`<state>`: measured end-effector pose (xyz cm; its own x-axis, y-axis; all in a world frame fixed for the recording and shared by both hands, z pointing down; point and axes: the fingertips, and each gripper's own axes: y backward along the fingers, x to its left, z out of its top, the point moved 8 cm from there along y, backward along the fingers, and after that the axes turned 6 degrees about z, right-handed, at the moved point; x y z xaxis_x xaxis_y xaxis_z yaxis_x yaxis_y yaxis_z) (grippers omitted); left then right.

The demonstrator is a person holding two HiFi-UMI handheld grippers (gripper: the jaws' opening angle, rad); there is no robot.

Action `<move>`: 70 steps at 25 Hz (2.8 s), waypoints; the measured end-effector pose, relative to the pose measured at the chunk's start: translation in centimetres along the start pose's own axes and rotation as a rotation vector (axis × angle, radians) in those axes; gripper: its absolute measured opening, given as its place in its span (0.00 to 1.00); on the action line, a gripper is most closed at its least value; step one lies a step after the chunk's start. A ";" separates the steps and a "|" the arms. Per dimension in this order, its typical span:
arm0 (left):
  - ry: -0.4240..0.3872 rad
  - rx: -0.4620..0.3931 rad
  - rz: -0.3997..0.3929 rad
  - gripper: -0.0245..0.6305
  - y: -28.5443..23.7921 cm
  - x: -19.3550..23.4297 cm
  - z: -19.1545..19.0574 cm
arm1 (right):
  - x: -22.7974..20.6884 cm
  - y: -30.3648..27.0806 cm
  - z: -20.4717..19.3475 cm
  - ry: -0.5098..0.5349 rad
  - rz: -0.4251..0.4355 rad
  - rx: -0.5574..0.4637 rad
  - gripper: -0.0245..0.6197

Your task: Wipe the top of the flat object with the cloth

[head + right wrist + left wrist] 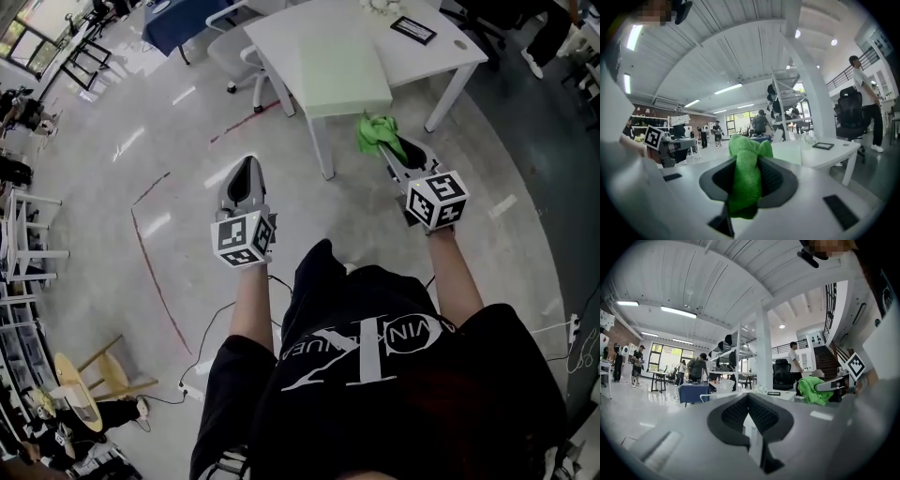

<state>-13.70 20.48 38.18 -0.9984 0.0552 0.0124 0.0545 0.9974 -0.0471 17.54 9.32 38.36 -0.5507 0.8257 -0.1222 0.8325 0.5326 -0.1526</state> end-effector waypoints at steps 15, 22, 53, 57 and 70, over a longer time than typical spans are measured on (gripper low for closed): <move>0.006 -0.007 -0.063 0.05 -5.6 -0.3 0.0 | -2.8 -1.7 1.0 -0.013 -0.040 -0.020 0.21; 0.012 0.013 -0.083 0.05 -8.2 0.5 -0.8 | -3.8 -3.7 0.5 -0.029 -0.048 -0.006 0.21; 0.045 0.126 -0.292 0.06 -32.6 8.0 -3.3 | -13.9 -23.7 2.6 -0.094 -0.129 0.140 0.21; 0.038 0.152 -0.352 0.06 -34.8 8.0 -4.5 | -14.9 -25.9 2.7 -0.094 -0.132 0.174 0.21; 0.107 0.276 -0.418 0.06 -38.9 5.7 -8.1 | -18.3 -34.8 3.6 0.042 -0.015 0.317 0.21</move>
<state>-21.36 -17.59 48.15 -0.9262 -0.3266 0.1885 -0.3693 0.8866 -0.2785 -1.54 -24.96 42.34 -0.5540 0.8289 -0.0777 0.7602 0.4656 -0.4532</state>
